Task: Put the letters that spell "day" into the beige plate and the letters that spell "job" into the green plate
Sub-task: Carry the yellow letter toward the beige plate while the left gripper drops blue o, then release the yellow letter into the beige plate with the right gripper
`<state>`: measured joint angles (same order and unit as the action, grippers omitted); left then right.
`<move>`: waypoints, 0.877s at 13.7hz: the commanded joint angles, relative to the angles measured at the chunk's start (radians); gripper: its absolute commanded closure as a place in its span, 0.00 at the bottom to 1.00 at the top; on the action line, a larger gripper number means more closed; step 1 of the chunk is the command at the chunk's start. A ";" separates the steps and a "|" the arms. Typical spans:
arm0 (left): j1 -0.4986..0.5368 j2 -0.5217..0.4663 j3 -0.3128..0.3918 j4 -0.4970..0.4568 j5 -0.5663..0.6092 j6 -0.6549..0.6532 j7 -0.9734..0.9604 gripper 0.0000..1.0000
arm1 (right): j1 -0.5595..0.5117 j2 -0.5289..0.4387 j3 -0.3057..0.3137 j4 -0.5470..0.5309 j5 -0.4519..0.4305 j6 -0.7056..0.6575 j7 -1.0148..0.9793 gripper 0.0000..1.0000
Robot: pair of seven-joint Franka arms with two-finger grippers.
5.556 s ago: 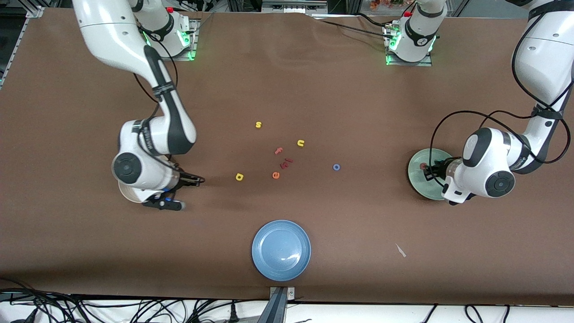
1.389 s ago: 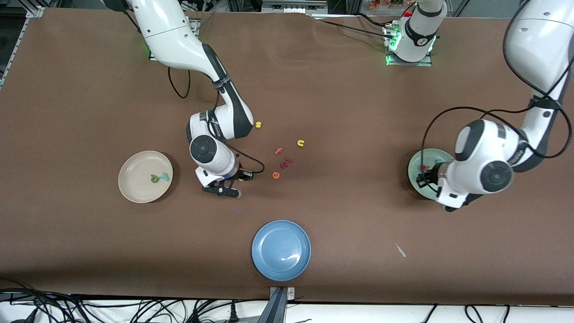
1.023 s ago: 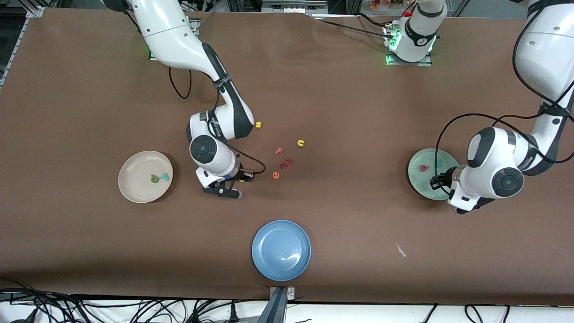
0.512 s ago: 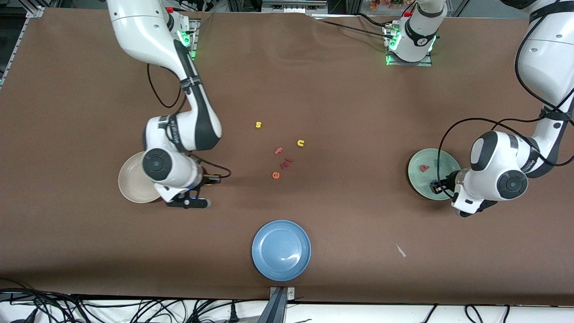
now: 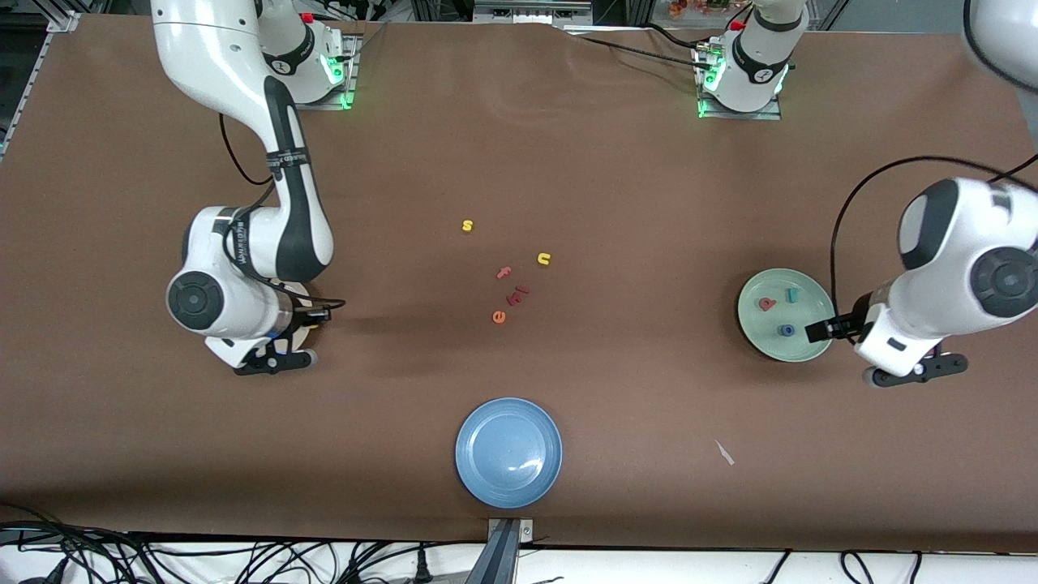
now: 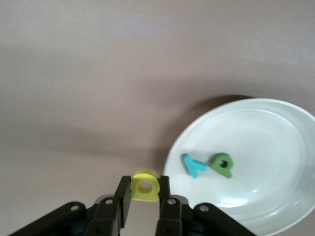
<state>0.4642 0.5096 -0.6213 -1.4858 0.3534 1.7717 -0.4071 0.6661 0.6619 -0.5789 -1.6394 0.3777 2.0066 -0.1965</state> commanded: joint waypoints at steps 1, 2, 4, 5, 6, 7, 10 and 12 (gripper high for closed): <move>-0.007 0.010 -0.014 0.175 -0.088 -0.153 0.124 0.00 | 0.010 -0.077 -0.009 -0.167 0.020 0.130 -0.104 0.94; -0.007 0.009 -0.023 0.202 -0.085 -0.179 0.170 0.00 | 0.010 -0.081 -0.009 -0.204 0.020 0.186 -0.128 0.94; -0.010 0.006 -0.028 0.240 -0.083 -0.192 0.231 0.00 | 0.007 -0.076 -0.009 -0.237 0.021 0.251 -0.170 0.92; -0.015 0.004 -0.028 0.257 -0.083 -0.195 0.246 0.00 | 0.000 -0.071 -0.009 -0.231 0.021 0.247 -0.199 0.64; -0.018 0.006 -0.026 0.262 -0.082 -0.208 0.273 0.00 | -0.005 -0.071 -0.007 -0.223 0.020 0.244 -0.198 0.01; -0.022 0.004 -0.023 0.262 -0.080 -0.225 0.315 0.00 | -0.005 -0.073 -0.009 -0.211 0.020 0.236 -0.202 0.00; -0.032 0.006 -0.028 0.268 -0.016 -0.248 0.367 0.00 | -0.008 -0.074 -0.009 -0.142 0.021 0.125 -0.147 0.00; -0.039 0.010 -0.022 0.306 -0.011 -0.254 0.369 0.00 | -0.005 -0.074 -0.006 -0.094 0.021 0.061 -0.051 0.00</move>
<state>0.4452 0.4979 -0.6461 -1.2504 0.3131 1.5562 -0.0698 0.6646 0.6026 -0.5889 -1.7777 0.3832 2.1355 -0.3126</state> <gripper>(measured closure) 0.000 0.079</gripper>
